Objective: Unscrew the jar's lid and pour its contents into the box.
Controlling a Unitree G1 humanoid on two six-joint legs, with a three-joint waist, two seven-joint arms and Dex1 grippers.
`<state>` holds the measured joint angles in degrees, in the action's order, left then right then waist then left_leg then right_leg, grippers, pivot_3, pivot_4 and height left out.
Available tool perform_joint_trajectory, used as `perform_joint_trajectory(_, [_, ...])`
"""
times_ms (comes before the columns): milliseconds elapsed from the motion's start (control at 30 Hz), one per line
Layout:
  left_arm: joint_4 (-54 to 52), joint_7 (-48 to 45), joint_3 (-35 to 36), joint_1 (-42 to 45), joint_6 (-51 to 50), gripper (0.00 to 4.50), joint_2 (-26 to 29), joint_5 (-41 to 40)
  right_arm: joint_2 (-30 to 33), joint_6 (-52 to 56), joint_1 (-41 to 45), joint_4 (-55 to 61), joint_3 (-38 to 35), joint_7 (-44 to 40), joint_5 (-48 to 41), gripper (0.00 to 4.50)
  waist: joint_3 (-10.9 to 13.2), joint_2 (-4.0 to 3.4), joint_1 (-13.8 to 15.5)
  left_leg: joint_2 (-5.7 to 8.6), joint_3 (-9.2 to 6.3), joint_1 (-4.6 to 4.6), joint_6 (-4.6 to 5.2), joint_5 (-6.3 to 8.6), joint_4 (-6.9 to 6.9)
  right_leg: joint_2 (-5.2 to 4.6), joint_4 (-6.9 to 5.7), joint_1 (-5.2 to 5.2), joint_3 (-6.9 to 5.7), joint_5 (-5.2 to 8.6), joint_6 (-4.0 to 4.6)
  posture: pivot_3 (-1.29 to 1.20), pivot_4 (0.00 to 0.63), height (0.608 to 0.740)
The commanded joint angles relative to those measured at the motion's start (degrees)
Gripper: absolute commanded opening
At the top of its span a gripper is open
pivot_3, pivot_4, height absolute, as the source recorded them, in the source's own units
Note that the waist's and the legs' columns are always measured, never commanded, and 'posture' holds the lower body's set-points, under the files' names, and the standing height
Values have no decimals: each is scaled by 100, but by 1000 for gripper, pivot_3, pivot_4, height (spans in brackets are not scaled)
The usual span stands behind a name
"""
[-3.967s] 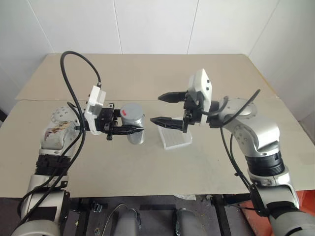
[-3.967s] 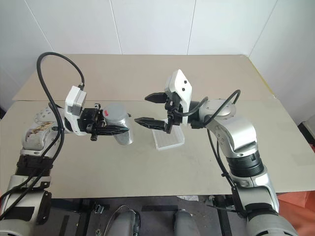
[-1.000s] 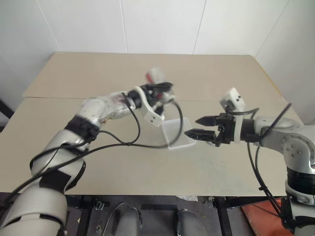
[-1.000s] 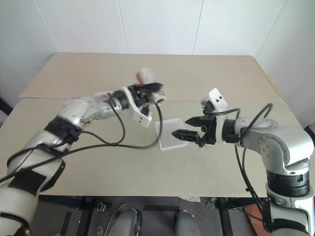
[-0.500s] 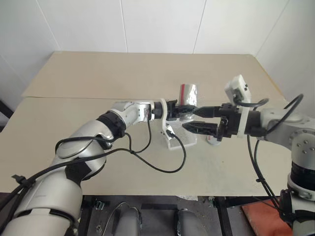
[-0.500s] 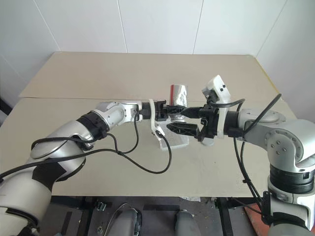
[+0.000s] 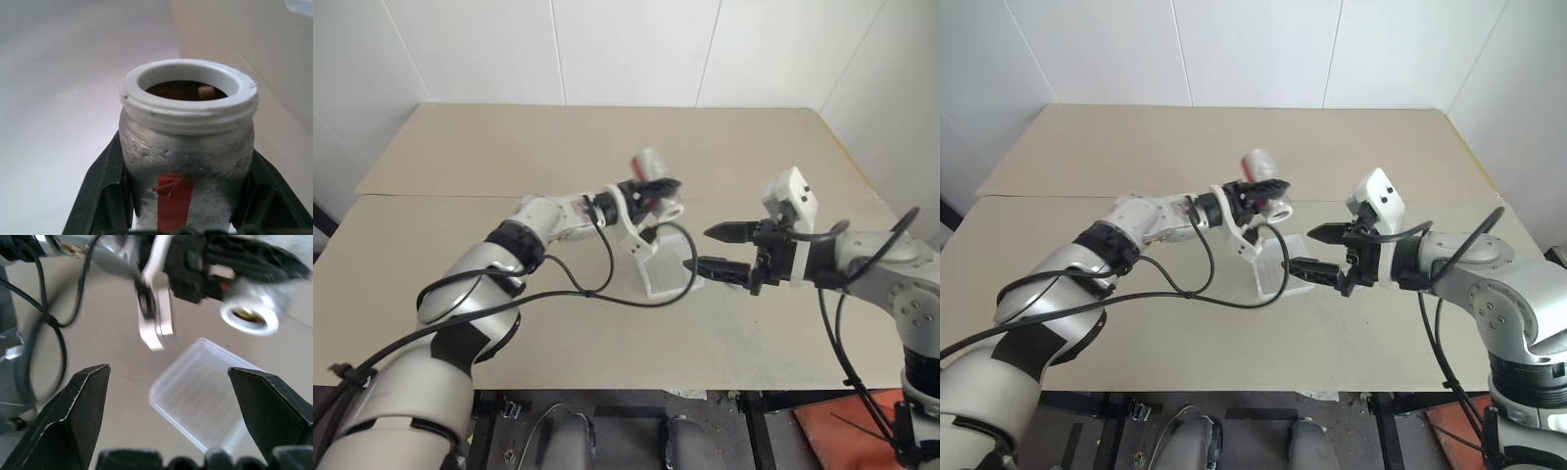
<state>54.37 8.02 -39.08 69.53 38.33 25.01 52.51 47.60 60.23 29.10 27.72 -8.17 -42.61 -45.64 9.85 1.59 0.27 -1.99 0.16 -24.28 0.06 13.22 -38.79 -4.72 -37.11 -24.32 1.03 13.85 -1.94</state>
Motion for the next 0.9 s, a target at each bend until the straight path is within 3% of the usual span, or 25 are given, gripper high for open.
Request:
perform_joint_trajectory(33, [-735,-2444,1495,-531,-1166,2000,-170,-2620,243,-751,-324,-7,-303,-314,327,4469,0,0,-3,-1,-1,0,0,0,-3,0,-1,2,-1,0,0,0,150,740])
perform_joint_trajectory(100, [-1395,-3454,2262,-880,-2348,2000,-328,-3838,379,-1063,-596,-91,-412,-484,486,4469,0,0,5,-1,-3,-2,0,0,-12,0,-2,5,-4,0,0,0,150,740])
perform_joint_trajectory(200, [-2176,-4137,3154,-1315,-4028,2000,-300,-4955,551,-1458,-1013,-190,-521,-732,700,4469,0,1,3,0,-6,-3,0,0,-17,-1,-2,11,-7,0,-1,0,150,740])
perform_joint_trajectory(333, [-2821,-4184,3690,-1691,-5517,2000,-179,-5425,634,-1588,-1229,-189,-533,-835,751,4469,-1,-1,-77,-1,-10,12,0,0,-16,4,-2,19,-1,0,-2,0,150,740])
perform_joint_trajectory(400, [-3074,-4224,3859,-1603,-6770,2000,-96,-5640,619,-1600,-1221,-193,-532,-830,734,4469,0,0,-99,0,-12,20,0,0,-17,5,-4,26,0,1,-2,0,150,740])
perform_joint_trajectory(500, [-3414,-4008,4161,-1727,-7169,2000,-178,-5874,597,-1572,-1162,-224,-533,-819,708,4469,0,0,-98,0,-17,20,0,0,-17,6,-2,29,-2,1,-3,0,150,740])
perform_joint_trajectory(733, [-3584,-4020,3770,-1899,-6075,2000,-144,-5486,552,-1513,-1096,-200,-494,-752,679,4469,0,0,-76,1,-16,20,0,0,-17,5,-1,28,-1,1,-2,0,150,740])
perform_joint_trajectory(833, [-3332,-3445,2866,-1715,-4203,2000,159,-4166,579,-1510,-1108,-192,-535,-753,652,4469,0,0,-48,1,-15,19,0,0,-16,5,1,28,-1,0,-1,0,150,740])
perform_joint_trajectory(900, [-2887,-2424,1884,-1279,-2603,2000,579,-2578,598,-1522,-1090,-201,-536,-757,658,4469,1,2,-7,2,-14,19,0,0,-14,5,3,28,2,0,-1,0,150,740])
